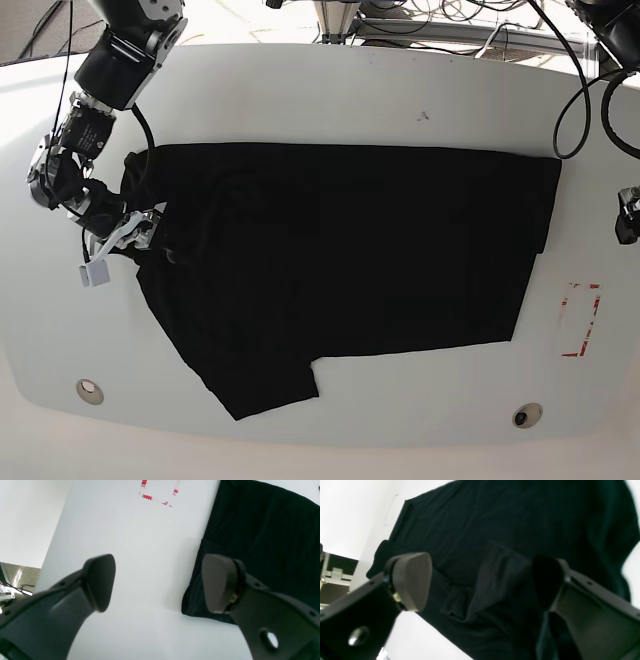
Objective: Layout the t-shirt on the table in an organized manner, then fold the t-shirt properly
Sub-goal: 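Move the right gripper along the shirt edge toward the sleeve, then press the right gripper onto the shirt edge and smooth it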
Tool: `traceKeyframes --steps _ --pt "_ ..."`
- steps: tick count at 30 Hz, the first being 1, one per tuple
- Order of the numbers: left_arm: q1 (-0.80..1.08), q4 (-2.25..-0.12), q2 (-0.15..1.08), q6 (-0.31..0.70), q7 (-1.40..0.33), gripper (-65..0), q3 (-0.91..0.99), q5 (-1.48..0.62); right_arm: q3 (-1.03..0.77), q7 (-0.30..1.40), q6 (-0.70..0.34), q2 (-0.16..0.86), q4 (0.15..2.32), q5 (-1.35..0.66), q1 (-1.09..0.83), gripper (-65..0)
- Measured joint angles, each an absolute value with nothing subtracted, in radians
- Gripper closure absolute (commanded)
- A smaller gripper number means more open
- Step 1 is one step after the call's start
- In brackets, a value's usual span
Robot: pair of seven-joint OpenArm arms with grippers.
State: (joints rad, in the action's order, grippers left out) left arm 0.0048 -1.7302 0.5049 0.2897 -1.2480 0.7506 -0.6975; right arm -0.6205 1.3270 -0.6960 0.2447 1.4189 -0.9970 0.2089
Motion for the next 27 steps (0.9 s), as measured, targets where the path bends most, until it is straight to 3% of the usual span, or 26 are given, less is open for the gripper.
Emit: traceKeyframes --steps 14,27 --pt "0.0 -1.734 0.505 0.289 -1.247 -51.4 0.751 -0.702 -0.623 1.334 -0.697 0.345 1.587 -0.992 0.014 -65.0" --pt "0.002 -1.766 0.505 0.29 -1.248 -51.4 0.723 -0.703 -0.617 1.332 -0.696 0.224 1.615 -0.979 -0.087 -64.5"
